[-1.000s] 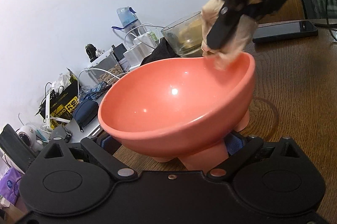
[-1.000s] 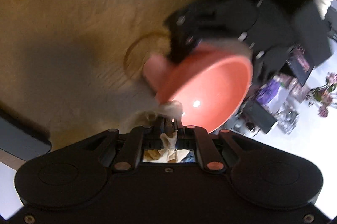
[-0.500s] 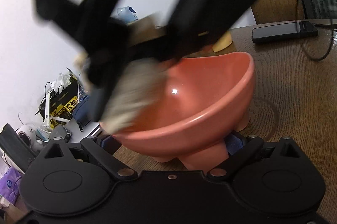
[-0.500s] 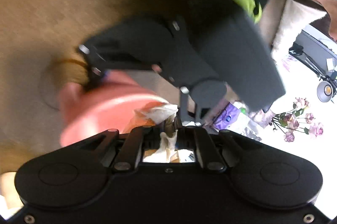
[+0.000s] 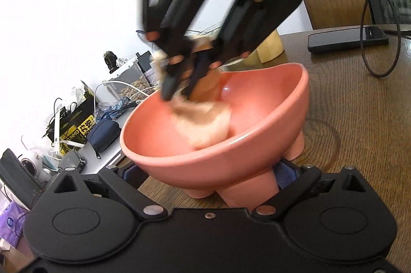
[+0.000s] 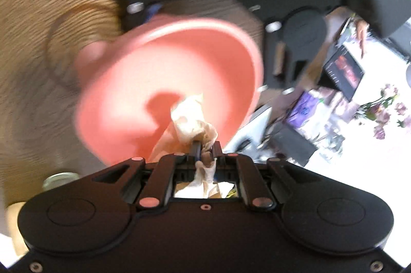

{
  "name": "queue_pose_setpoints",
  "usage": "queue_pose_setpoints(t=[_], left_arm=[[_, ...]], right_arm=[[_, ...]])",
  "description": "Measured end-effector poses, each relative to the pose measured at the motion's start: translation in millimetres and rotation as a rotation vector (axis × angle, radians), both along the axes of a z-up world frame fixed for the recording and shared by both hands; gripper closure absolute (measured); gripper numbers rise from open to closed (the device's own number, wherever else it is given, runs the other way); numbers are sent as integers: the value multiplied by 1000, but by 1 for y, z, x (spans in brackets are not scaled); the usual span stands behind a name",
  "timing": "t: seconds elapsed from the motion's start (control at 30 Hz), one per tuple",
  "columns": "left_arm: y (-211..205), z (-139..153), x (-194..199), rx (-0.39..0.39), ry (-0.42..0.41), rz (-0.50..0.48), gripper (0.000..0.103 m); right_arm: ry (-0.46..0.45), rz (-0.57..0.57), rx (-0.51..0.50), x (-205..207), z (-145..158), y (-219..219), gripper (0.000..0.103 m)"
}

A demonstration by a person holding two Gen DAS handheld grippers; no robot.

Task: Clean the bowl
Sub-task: 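Wipe the bowl interior again with the right gripper while the left gripper holds the bowl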

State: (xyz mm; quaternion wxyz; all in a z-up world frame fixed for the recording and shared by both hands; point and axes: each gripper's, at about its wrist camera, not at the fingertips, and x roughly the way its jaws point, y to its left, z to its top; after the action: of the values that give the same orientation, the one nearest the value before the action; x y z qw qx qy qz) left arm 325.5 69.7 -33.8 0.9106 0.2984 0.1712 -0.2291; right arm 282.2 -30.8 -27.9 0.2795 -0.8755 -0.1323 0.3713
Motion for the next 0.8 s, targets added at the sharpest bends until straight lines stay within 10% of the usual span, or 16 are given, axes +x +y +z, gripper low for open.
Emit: queue_pose_setpoints(t=[0.8], left_arm=[[5, 3, -1, 10, -11, 4, 6]], right_arm=[[87, 50, 42, -25, 3, 39, 93]])
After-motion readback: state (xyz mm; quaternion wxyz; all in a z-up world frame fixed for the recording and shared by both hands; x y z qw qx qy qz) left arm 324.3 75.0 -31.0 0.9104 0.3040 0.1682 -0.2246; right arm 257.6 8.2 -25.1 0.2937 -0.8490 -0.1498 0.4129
